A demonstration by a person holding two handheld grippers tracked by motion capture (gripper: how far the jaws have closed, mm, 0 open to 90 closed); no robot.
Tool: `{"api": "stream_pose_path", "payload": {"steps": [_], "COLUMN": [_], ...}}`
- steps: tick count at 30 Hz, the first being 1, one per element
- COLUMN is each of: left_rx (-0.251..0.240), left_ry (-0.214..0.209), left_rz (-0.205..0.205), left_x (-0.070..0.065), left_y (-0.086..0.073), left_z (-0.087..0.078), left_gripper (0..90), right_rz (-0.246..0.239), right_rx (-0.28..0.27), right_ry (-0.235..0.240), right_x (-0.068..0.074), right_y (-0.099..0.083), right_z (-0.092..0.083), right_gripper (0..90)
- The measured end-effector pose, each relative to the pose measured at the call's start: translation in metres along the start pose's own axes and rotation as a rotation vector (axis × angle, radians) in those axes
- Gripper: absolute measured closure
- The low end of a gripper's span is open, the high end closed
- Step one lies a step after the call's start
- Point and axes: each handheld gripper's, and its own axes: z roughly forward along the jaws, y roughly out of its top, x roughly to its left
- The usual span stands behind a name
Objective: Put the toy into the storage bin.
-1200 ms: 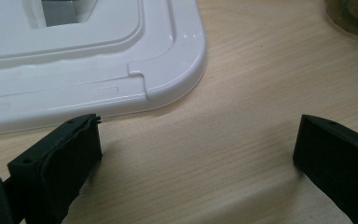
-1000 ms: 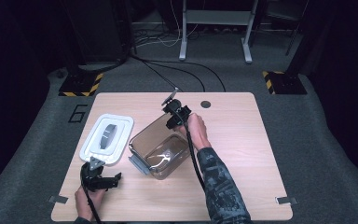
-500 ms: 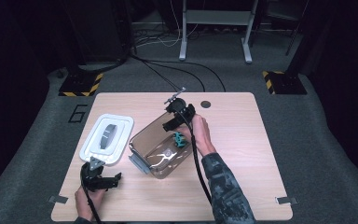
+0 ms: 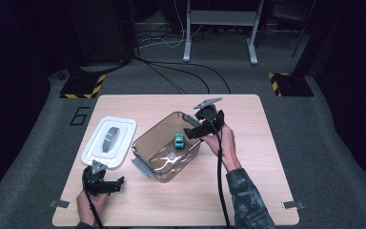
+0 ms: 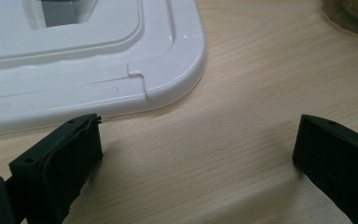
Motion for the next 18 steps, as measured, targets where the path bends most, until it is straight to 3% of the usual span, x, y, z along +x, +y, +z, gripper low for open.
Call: {"api": "stream_pose_path", "payload": {"steps": [10,17,18], "left_rx": [0.000,0.000,0.000], "left_ry": [0.000,0.001,0.001], "left_rz": [-0.001,0.000,-0.001], "left_x": [0.000,0.000,0.000], "left_y": [0.000,0.000,0.000], "left_z": [0.000,0.000,0.000], "left_gripper": [0.8,0.8,0.8], "right_rz": [0.067,0.123,0.146], "right_rx": [-0.024,-0.033,-0.038], "right_ry": [-0.036,-0.044,-0.041], "right_x": [-0.025,-0.047,-0.050], "right_y": [-0.045,-0.087,-0.099], "right_z": [-0.025,-0.031,-0.031], "right_gripper": [2.5,2.5,2.2]}}
